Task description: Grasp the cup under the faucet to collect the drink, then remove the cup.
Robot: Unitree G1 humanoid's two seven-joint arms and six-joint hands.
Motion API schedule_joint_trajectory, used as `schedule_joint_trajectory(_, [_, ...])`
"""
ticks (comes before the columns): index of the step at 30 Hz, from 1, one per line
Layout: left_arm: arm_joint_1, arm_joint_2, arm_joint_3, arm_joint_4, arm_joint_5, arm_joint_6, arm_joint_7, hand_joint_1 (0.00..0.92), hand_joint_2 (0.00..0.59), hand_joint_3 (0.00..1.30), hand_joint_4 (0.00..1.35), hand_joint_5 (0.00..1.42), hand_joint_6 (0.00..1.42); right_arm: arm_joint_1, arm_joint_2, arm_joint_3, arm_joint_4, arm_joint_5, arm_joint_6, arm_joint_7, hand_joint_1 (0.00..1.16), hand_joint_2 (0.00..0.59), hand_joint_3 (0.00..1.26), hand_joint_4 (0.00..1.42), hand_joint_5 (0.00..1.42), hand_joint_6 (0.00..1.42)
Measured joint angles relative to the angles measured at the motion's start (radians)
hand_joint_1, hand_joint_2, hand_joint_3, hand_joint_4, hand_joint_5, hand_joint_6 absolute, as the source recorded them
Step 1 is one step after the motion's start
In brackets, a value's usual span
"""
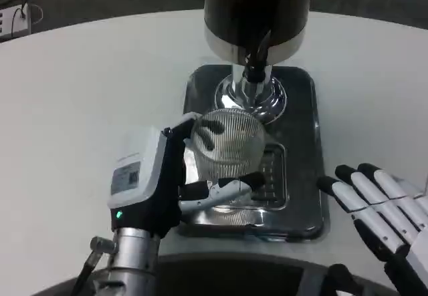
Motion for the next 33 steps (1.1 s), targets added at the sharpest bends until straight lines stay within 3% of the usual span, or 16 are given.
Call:
schedule_joint_trajectory(13, [-0.183,0.037,-0.051,0.246,-0.005,-0.022,0.088,0.772,0.0,1.03,1.14,1.21,1.42,0.013,-0.002,-0.018,-0.001,0.002,0.001,0.0,0.28,0.542,0.1,0.05,0.04,0.11])
schedule_joint_trajectory(19, [-0.215,0.037,-0.087,0.299,-0.005,-0.051,0.111,0.759,0.0,1.01,1.13,1.19,1.42,0.014,-0.001,-0.026,-0.001,0.004,0.002,0.0,0.28,0.542,0.1,0.05,0.04,0.11])
schedule_joint_trajectory(27, [-0.23,0.036,-0.111,0.315,-0.006,-0.061,0.114,0.679,0.0,0.92,0.97,1.11,1.34,0.0,0.0,-0.007,0.0,0.004,0.013,0.009,0.28,0.542,0.1,0.05,0.04,0.11])
schedule_joint_trajectory(29, [-0.23,0.036,-0.111,0.316,-0.013,-0.061,0.115,0.622,0.0,0.8,0.82,1.01,1.23,0.0,0.0,-0.007,0.002,0.004,0.017,0.011,0.28,0.542,0.1,0.05,0.04,0.11])
schedule_joint_trajectory(30, [-0.23,0.036,-0.11,0.316,-0.017,-0.06,0.115,0.536,0.016,0.73,0.72,0.97,1.16,0.0,0.0,-0.006,0.002,0.004,0.017,0.011,0.28,0.542,0.1,0.05,0.04,0.11])
schedule_joint_trajectory(31, [-0.23,0.037,-0.11,0.316,-0.021,-0.06,0.115,0.393,0.033,0.65,0.65,0.93,1.09,0.0,0.0,-0.006,0.002,0.004,0.017,0.011,0.28,0.542,0.1,0.05,0.04,0.11])
schedule_joint_trajectory(33, [-0.229,0.04,-0.11,0.316,-0.034,-0.058,0.113,0.283,0.056,0.54,0.53,0.82,0.94,-0.001,0.001,-0.004,0.002,0.004,0.019,0.011,0.28,0.542,0.1,0.05,0.04,0.11])
